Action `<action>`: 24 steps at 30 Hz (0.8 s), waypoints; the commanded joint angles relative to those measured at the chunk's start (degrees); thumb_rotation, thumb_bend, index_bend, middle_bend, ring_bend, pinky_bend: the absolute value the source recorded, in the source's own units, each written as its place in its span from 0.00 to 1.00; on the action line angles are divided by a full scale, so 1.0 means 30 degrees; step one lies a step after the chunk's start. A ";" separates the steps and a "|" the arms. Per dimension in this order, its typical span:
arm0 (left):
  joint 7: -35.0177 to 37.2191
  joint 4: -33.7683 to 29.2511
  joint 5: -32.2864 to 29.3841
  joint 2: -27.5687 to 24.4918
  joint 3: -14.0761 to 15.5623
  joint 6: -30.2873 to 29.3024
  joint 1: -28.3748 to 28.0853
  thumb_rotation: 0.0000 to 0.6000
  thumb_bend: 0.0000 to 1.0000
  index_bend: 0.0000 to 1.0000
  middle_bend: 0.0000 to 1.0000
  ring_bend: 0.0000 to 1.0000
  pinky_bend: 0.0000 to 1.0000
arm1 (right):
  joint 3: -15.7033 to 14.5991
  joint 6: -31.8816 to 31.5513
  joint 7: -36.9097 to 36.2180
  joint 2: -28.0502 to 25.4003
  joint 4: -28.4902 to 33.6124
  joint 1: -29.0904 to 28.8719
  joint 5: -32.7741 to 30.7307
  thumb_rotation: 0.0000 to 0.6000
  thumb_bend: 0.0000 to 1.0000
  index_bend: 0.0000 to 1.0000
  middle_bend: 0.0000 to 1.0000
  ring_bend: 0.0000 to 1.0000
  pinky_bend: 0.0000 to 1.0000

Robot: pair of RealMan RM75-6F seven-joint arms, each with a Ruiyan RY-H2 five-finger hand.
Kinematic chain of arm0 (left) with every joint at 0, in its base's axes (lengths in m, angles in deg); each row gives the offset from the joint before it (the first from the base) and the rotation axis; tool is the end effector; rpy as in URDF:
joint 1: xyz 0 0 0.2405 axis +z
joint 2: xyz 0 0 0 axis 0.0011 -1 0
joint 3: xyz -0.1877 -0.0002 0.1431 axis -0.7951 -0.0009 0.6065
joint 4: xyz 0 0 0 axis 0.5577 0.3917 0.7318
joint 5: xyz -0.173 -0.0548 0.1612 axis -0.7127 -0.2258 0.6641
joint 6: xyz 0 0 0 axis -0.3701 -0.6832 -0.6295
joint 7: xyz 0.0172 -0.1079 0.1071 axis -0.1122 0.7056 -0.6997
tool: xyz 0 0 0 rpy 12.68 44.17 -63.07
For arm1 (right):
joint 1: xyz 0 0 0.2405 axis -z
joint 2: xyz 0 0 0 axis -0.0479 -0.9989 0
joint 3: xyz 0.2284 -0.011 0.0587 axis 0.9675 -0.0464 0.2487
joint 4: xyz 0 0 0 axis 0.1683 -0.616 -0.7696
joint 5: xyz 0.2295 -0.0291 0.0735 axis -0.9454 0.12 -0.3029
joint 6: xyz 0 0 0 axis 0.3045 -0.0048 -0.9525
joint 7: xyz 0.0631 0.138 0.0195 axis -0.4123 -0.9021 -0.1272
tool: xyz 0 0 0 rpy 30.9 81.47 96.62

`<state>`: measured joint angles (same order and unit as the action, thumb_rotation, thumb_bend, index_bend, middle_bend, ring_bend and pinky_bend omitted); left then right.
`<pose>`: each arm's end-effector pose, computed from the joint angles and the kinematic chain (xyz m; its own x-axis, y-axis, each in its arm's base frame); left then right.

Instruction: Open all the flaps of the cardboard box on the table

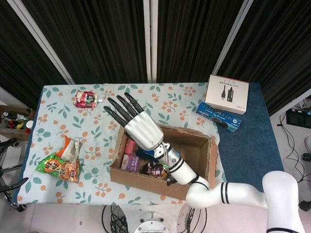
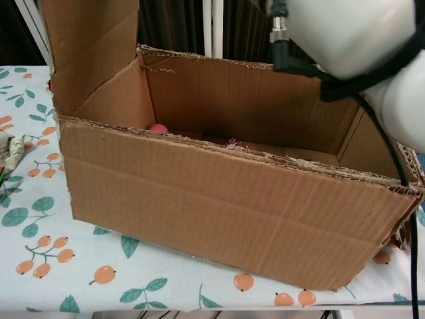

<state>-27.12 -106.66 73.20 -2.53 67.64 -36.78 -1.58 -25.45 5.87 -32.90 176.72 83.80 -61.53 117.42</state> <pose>-0.3108 0.1579 0.1990 0.2615 -0.0319 0.9647 0.9583 -0.1104 -0.2634 0.1091 -0.3242 -0.0167 0.2375 0.2773 0.9310 -0.6186 -0.6957 0.3651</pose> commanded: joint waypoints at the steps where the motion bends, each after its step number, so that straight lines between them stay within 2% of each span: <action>1: -0.0006 -0.0002 -0.0047 -0.0041 -0.0004 0.0007 0.0029 0.69 0.00 0.12 0.14 0.08 0.17 | 0.1125 -0.0230 0.1539 0.1807 -0.2410 -0.1788 -0.0653 1.00 0.17 0.00 0.00 0.00 0.00; 7: 0.0085 -0.0039 -0.0100 -0.0239 -0.0037 -0.0096 0.0107 0.69 0.00 0.12 0.14 0.08 0.17 | 0.1259 0.0248 0.2021 0.3424 -0.5184 -0.3337 -0.1688 1.00 0.15 0.00 0.00 0.00 0.00; 13: 0.0226 -0.0038 -0.0211 -0.0489 -0.0003 -0.0230 0.0297 0.69 0.00 0.12 0.14 0.08 0.17 | 0.0998 0.0018 0.0945 0.4606 -0.6978 -0.3973 -0.1928 1.00 0.15 0.00 0.00 0.00 0.00; 24: 0.0095 -0.0341 -0.0116 -0.0589 -0.0008 -0.0253 0.0356 0.69 0.00 0.12 0.14 0.08 0.17 | 0.1269 -0.0438 -0.0409 0.4674 -0.7521 -0.4418 -0.2138 1.00 0.15 0.00 0.00 0.00 0.00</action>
<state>-26.82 -107.67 72.83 -4.28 67.61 -37.54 -0.51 -21.55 4.54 -34.04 190.72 61.29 -74.72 111.07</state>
